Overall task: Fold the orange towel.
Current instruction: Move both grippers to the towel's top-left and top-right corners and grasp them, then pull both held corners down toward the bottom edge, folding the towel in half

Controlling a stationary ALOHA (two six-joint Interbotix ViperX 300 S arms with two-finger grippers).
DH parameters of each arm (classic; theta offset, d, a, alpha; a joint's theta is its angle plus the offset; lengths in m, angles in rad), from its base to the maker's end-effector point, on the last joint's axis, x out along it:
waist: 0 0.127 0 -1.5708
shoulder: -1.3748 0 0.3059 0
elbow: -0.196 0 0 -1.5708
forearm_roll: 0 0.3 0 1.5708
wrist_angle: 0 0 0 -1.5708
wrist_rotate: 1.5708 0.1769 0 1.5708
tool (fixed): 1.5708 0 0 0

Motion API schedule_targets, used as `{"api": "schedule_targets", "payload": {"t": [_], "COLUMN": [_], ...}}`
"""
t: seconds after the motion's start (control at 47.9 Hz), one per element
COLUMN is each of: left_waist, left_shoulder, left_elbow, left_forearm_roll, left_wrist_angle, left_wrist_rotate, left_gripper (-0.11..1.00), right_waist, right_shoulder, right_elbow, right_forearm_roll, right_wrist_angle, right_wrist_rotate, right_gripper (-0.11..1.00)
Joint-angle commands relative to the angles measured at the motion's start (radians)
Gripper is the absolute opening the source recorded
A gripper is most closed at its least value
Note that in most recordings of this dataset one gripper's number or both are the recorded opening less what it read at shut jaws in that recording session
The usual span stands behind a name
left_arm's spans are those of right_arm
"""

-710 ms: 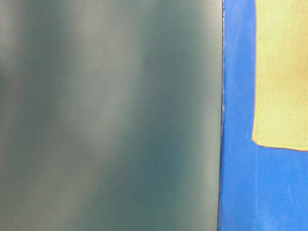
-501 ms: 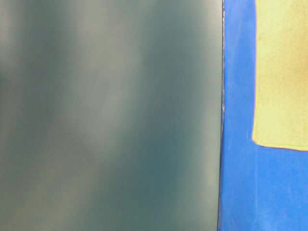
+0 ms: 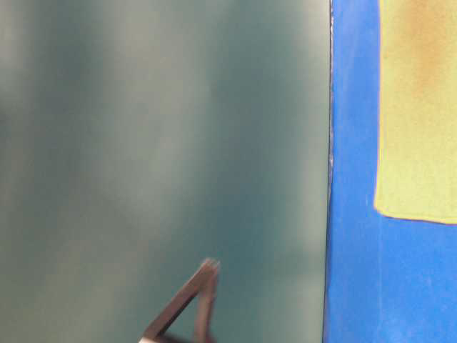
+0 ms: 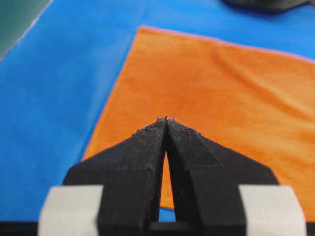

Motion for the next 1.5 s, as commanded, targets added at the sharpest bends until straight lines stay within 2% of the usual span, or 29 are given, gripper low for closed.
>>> {"api": "schedule_targets", "payload": {"t": [0.0, 0.083, 0.292, 0.355, 0.417, 0.689, 0.856, 1.002, 1.064, 1.148, 1.252, 1.398, 1.44, 1.482], "left_waist": [0.028, 0.041, 0.078, 0.092, 0.106, 0.143, 0.147, 0.147, 0.147, 0.147, 0.146, 0.137, 0.135, 0.130], "left_shoulder": [0.080, 0.149, 0.296, 0.336, 0.383, 0.554, 0.635, 0.643, 0.644, 0.644, 0.649, 0.649, 0.650, 0.650], "left_elbow": [-0.063, -0.097, -0.172, -0.187, -0.206, -0.256, -0.290, -0.288, -0.290, -0.293, -0.296, -0.298, -0.298, -0.298], "left_forearm_roll": [-0.002, -0.002, -0.002, -0.002, -0.002, -0.002, -0.003, -0.005, -0.006, -0.005, -0.002, 0.000, 0.000, -0.002], "left_wrist_angle": [-0.011, -0.011, -0.014, -0.025, -0.038, -0.114, -0.115, -0.109, -0.089, -0.044, -0.008, -0.003, -0.005, -0.005], "left_wrist_rotate": [0.003, 0.002, 0.002, 0.002, 0.002, 0.002, 0.002, 0.002, 0.002, 0.000, -0.003, -0.003, -0.003, -0.003], "left_gripper": [0.05, 0.22, 0.79, 0.90, 0.92, 0.90, 0.90, 0.88, 0.86, 0.71, 0.41, 0.05, 0.01, 0.01], "right_waist": [-0.046, -0.092, -0.155, -0.163, -0.175, -0.218, -0.224, -0.225, -0.224, -0.224, -0.224, -0.219, -0.216, -0.215], "right_shoulder": [0.052, 0.127, 0.310, 0.354, 0.399, 0.565, 0.634, 0.666, 0.667, 0.666, 0.664, 0.664, 0.664, 0.664], "right_elbow": [-0.003, 0.006, 0.028, 0.031, 0.034, 0.034, 0.032, 0.034, 0.035, 0.038, 0.040, 0.040, 0.038, 0.038], "right_forearm_roll": [-0.006, -0.023, -0.051, -0.061, -0.071, -0.078, -0.078, -0.080, -0.078, -0.078, -0.078, -0.078, -0.080, -0.078], "right_wrist_angle": [-0.003, -0.009, -0.094, -0.135, -0.175, -0.291, -0.337, -0.348, -0.348, -0.348, -0.345, -0.348, -0.350, -0.350], "right_wrist_rotate": [0.002, 0.002, 0.000, 0.000, 0.000, -0.008, -0.008, -0.009, -0.011, -0.011, -0.011, -0.011, -0.011, -0.011], "right_gripper": [0.01, 0.04, 0.54, 0.60, 0.60, 0.58, 0.58, 0.56, 0.50, 0.31, 0.03, 0.01, 0.01, 0.01]}}
